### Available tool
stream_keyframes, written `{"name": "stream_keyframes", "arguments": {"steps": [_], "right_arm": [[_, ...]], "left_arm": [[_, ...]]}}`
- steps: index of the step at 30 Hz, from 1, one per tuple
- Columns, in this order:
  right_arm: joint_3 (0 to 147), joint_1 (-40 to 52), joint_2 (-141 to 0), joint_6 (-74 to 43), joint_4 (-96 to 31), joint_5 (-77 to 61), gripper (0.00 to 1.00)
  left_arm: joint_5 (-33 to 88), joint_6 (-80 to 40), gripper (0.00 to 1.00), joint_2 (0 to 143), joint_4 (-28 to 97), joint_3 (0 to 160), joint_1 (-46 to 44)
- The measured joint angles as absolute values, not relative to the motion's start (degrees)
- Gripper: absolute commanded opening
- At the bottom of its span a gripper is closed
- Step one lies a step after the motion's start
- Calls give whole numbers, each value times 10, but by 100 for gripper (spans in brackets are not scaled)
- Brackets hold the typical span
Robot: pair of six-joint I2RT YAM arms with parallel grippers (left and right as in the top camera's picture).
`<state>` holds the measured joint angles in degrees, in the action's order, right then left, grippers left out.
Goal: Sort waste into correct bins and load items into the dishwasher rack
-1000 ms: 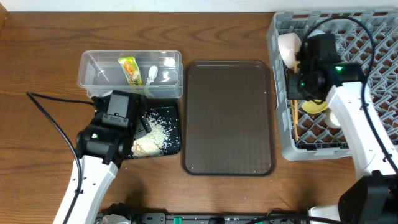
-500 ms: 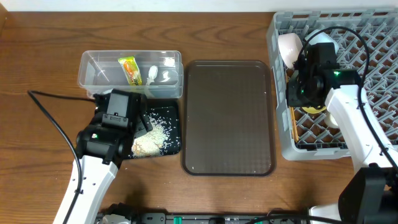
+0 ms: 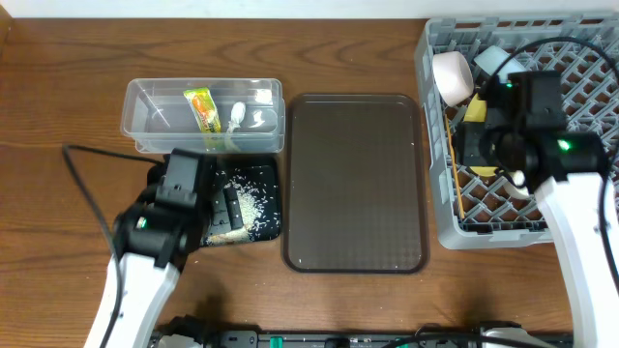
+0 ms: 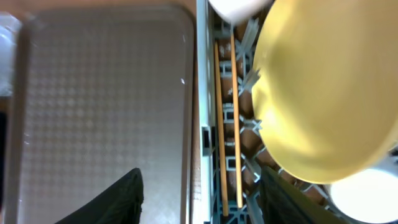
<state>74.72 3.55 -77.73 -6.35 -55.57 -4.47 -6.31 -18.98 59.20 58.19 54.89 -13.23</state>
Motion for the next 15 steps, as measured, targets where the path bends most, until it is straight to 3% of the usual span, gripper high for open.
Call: {"name": "stream_keyframes", "arguments": {"steps": [5,6,7,8,15], "right_arm": [[663,36,-658,-74,-497,-45,78],[636,36,-629,-77,-478,-44,84],[610,36,-601,-79,-467,-44,96],[584,36,-572,-85,-453,-44,99],[462,36,-394,-107,-442,-28,99]], "left_arm": [[-59,-170,93,453,550,510,-166],[-59,-168,100,415,543,500,-175],[-58,-164,100,391,539,494,-179],[-57,-164,100,361,538,488,-182],[-55,-165,100,274,533,481,-185]]}}
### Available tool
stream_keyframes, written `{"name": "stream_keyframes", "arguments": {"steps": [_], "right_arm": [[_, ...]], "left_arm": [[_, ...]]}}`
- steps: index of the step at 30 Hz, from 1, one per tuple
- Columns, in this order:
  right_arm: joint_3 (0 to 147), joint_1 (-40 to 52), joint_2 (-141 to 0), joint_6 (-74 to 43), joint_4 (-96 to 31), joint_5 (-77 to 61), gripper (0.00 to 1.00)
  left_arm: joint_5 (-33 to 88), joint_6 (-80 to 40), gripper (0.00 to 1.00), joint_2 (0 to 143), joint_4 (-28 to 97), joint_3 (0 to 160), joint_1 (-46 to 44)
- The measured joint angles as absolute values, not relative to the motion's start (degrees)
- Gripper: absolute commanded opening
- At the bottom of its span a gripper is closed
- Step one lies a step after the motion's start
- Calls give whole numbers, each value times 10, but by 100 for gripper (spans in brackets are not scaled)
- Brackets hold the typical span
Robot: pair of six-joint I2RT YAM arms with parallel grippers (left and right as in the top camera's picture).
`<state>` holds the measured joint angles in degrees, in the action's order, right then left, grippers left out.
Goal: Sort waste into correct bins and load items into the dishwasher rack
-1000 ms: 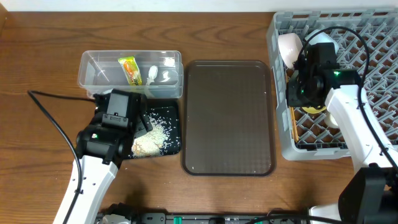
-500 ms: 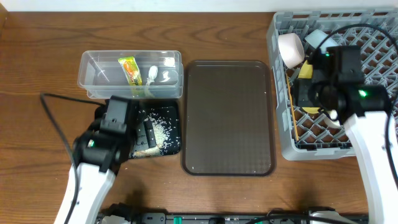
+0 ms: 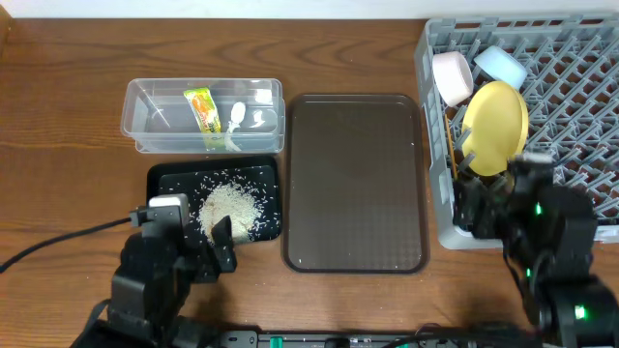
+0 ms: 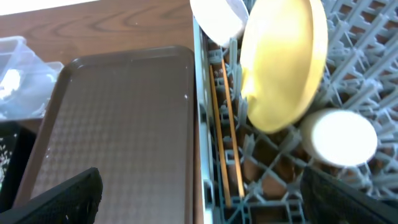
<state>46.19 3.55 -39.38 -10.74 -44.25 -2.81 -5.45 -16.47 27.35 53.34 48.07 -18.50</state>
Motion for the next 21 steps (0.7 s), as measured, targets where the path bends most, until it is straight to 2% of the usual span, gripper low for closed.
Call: {"name": "stream_keyframes", "arguments": {"steps": [11,21], "right_arm": [[443,36,-351,-116,-590,-25,99],[442,36,-351,-116,-625,-25,99]], "left_arm": [[-55,-165,99,271,533,480,-185],[-55,-165,99,271,533,480,-185]]}}
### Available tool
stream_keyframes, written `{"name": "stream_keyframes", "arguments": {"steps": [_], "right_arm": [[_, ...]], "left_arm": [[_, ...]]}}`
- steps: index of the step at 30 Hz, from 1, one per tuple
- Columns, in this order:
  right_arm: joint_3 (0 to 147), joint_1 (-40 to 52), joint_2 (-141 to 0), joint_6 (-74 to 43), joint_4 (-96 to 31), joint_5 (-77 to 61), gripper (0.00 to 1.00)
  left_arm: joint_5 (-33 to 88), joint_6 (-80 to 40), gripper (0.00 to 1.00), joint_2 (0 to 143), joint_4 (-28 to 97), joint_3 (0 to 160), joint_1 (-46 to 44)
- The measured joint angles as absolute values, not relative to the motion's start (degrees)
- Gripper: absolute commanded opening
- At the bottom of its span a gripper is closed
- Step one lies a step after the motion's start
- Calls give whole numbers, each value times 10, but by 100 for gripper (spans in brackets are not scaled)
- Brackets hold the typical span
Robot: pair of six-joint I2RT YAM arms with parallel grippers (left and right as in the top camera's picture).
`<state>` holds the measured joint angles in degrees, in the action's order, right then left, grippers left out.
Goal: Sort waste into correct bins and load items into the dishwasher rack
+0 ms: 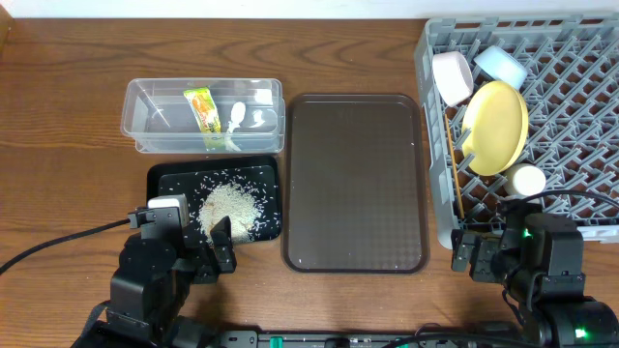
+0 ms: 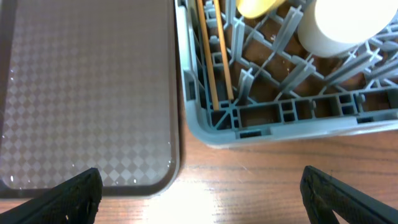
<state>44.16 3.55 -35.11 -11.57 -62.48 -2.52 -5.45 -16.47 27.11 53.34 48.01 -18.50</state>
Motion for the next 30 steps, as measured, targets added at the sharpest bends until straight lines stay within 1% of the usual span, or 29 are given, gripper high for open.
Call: {"name": "stream_keyframes", "arguments": {"steps": [3,6,9,11,15,20,25,27,30], "right_arm": [[435,36,-347,-115,-582,-25,99],[411,36,-316,-102,-473,-23,99],[366,36,-251,-82,-360,-21,99],[313,36,-182,-72,-284,-19,99],[226,38,-95,-63,-190,-13,99],[130,40,-27,-54,-86,12,99],[56,48,-8,-35,5,26,99],[28,51,-7,-31,26,30,99],[6,56,-7,-26,3,35,99]], "left_arm": [[-55,-165,99,271,533,480,-185],[-55,-165,99,271,533,480,-185],[-55,-165,99,271,533,479,-185],[-54,-165,99,271,533,478,-185],[-54,-165,98,271,533,475,-185],[-53,-165,98,271,533,475,-185],[-53,-165,99,271,533,475,-185],[-53,-165,99,271,533,475,-185],[-53,-165,98,271,533,475,-185]]}}
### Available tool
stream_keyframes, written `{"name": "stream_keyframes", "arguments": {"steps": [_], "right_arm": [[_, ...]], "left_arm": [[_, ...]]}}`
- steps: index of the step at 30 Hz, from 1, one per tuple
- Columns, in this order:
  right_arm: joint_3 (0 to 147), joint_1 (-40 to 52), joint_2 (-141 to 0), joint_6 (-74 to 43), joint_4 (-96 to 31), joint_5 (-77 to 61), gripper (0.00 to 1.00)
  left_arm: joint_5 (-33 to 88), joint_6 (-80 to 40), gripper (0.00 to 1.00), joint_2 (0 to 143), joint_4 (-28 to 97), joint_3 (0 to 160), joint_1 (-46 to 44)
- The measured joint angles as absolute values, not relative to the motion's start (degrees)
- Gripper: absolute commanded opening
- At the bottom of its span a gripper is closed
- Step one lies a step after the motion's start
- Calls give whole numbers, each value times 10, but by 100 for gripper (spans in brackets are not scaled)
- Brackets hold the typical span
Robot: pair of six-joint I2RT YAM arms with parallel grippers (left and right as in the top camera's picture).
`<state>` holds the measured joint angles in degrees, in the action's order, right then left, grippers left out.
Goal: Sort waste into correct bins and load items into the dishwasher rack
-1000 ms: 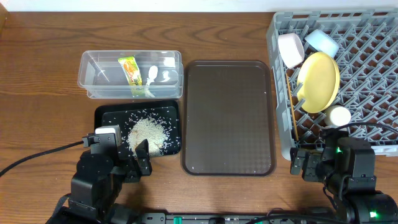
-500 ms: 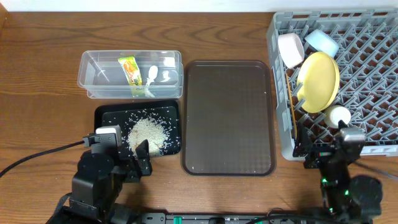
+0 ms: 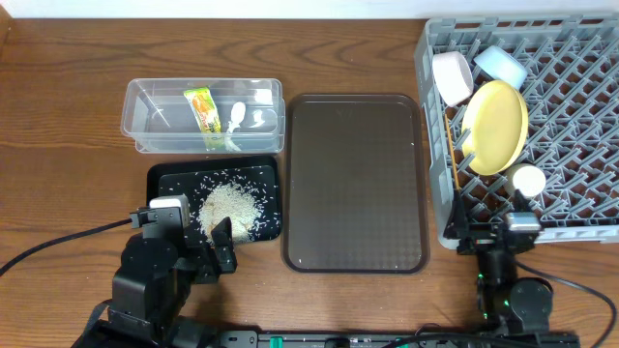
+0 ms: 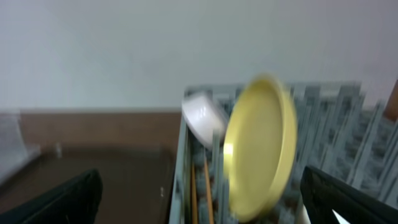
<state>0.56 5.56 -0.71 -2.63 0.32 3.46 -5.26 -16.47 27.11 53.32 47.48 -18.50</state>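
Note:
The grey dishwasher rack (image 3: 580, 208) (image 4: 348, 143) at the right holds an upright yellow plate (image 3: 496, 126) (image 4: 258, 146), a white bowl (image 3: 452, 77) (image 4: 202, 115), a pale blue cup (image 3: 499, 66), a white cup (image 3: 528, 179) and wooden chopsticks (image 3: 455, 179) (image 4: 208, 186). My right gripper (image 3: 498, 240) (image 4: 202, 205) sits folded at the table's front edge below the rack. It is open and empty, its dark fingers (image 4: 62, 199) wide apart. My left gripper (image 3: 198, 253) rests open at the front left, just below the black bin.
A bare brown tray (image 3: 356, 182) (image 4: 93, 174) lies in the middle. At the back left a clear bin (image 3: 160, 116) holds a green wrapper (image 3: 201, 108) and white scraps. In front of it a black bin (image 3: 160, 188) holds rice (image 3: 230, 205).
My right arm has drawn further back from the rack's front edge. Its camera has tipped up from looking down at the rack corner to looking level at the plate. The left arm is unchanged.
At first my right gripper was in the rack beside the yellow plate and my left was over the black rice bin. Then both arms were back near the front edge, with the plate standing in the rack. The right then sat at the rack's front corner and is now folded low.

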Motion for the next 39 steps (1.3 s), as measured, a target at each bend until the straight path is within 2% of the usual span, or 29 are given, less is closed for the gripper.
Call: {"name": "stream_keyframes", "arguments": {"steps": [3,39], "right_arm": [[4,56,-7,-23,-38,33,99],[4,56,-7,-23,-40,8,99]], "left_arm": [[-53,-165,99,271,533,475,-185],[-51,-161,98,267,545,472,-175]]}}
